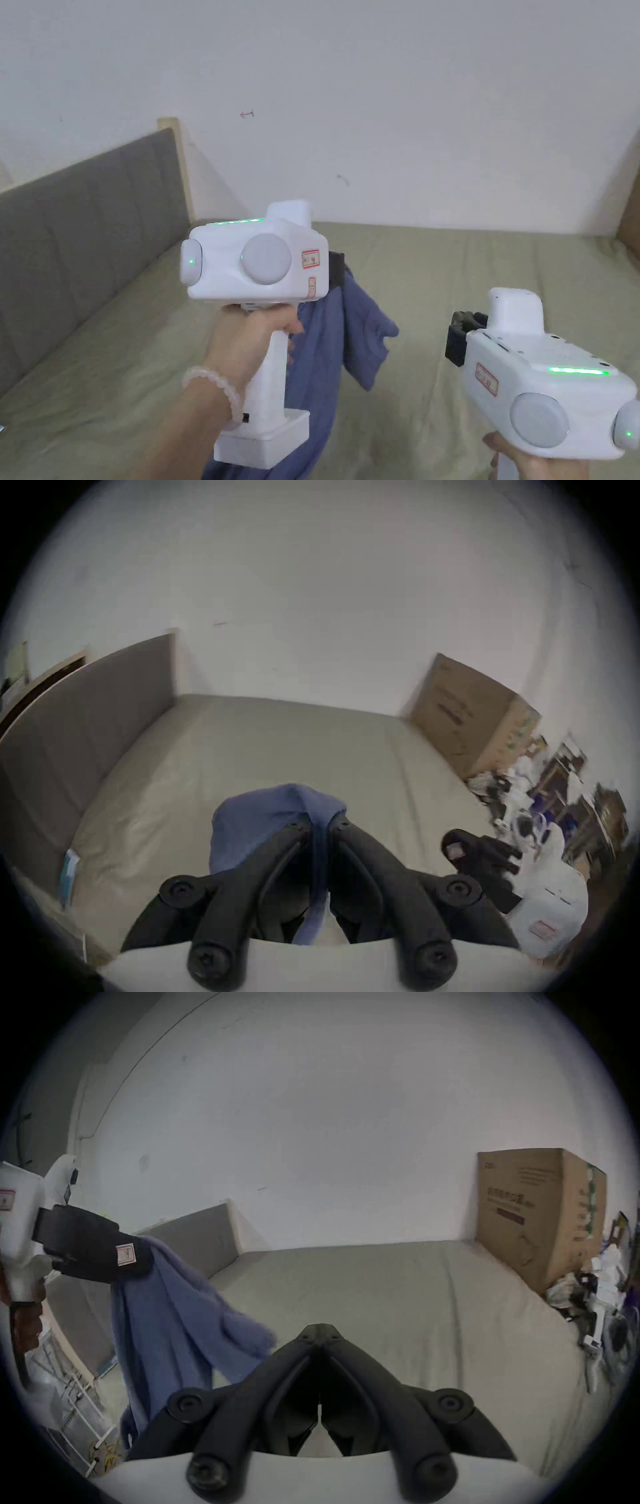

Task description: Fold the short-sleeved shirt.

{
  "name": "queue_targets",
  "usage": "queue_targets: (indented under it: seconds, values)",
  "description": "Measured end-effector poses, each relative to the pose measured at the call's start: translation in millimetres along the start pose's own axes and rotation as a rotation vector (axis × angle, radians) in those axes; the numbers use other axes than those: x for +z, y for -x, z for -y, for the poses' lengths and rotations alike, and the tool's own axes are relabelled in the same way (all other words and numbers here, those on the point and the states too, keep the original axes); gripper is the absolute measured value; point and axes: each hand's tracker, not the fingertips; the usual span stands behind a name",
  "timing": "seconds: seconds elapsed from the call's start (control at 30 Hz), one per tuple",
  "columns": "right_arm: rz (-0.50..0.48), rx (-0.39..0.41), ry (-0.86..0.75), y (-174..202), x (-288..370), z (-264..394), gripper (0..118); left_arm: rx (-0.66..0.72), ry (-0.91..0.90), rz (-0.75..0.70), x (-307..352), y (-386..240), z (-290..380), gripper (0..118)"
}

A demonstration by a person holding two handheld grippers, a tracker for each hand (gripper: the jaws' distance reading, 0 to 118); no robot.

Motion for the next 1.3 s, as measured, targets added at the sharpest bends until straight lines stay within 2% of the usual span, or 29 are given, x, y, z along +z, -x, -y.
queue_targets:
  seconds: [0.07, 0.17, 0.33, 0.4, 0.57, 0.67, 0.7, 0.73, 0.8, 0.83, 0.9, 1.03, 1.1, 1.13, 1.17, 1.2, 1.23, 1.3]
  values:
    - [0.055, -0.009, -0.017, -27, 12, -4, 1, -0.05, 0.013, 0.079, -12, -36, 7, 6]
    - [0.18, 0.04, -0.041, -61, 30, -5, 1, -0.088, 0.079, 0.197, -40, -79, 29, 6]
    - [0.277, -0.066, -0.002, -116, 47, 8, 1, -0.096, 0.278, 0.291, -106, -126, 111, 6]
    - [0.318, -0.081, 0.023, -132, 49, 18, 1, -0.107, 0.369, 0.309, -131, -141, 158, 6]
    - [0.357, -0.085, 0.097, -153, 44, 43, 1, -0.203, 0.55, 0.316, -162, -168, 242, 7]
    - [0.354, -0.115, 0.131, -157, 40, 53, 1, -0.211, 0.55, 0.306, -166, -168, 256, 10]
    - [0.35, -0.127, 0.141, -157, 38, 56, 1, -0.213, 0.551, 0.304, -165, -167, 256, 18]
    - [0.345, -0.132, 0.147, -157, 36, 58, 1, -0.212, 0.55, 0.306, -164, -164, 253, 32]
    - [0.337, -0.135, 0.159, -152, 31, 61, 1, -0.202, 0.561, 0.295, -162, -155, 243, 100]
    - [0.33, -0.134, 0.164, -149, 29, 61, 1, -0.196, 0.563, 0.291, -159, -149, 240, 118]
    - [0.306, -0.125, 0.169, -140, 26, 61, 1, -0.139, 0.476, 0.283, -143, -127, 223, 110]
    - [0.263, -0.095, 0.17, -119, 19, 56, 1, -0.064, 0.411, 0.24, -110, -70, 192, 105]
    - [0.237, -0.083, 0.17, -106, 15, 55, 1, -0.01, 0.382, 0.16, -90, -31, 183, 80]
    - [0.221, -0.078, 0.173, -101, 13, 54, 1, 0.011, 0.372, 0.135, -80, -12, 183, 59]
    - [0.21, -0.071, 0.175, -95, 11, 55, 1, 0.025, 0.365, 0.102, -70, 7, 186, 27]
    - [0.206, -0.065, 0.176, -88, 9, 55, 1, 0.035, 0.367, 0.056, -61, 27, 189, 6]
    - [0.197, -0.057, 0.178, -83, 8, 56, 1, 0.056, 0.37, -0.001, -53, 44, 195, 0]
    - [0.183, -0.045, 0.187, -71, 5, 59, 1, 0.13, 0.379, -0.041, -35, 83, 209, 0]
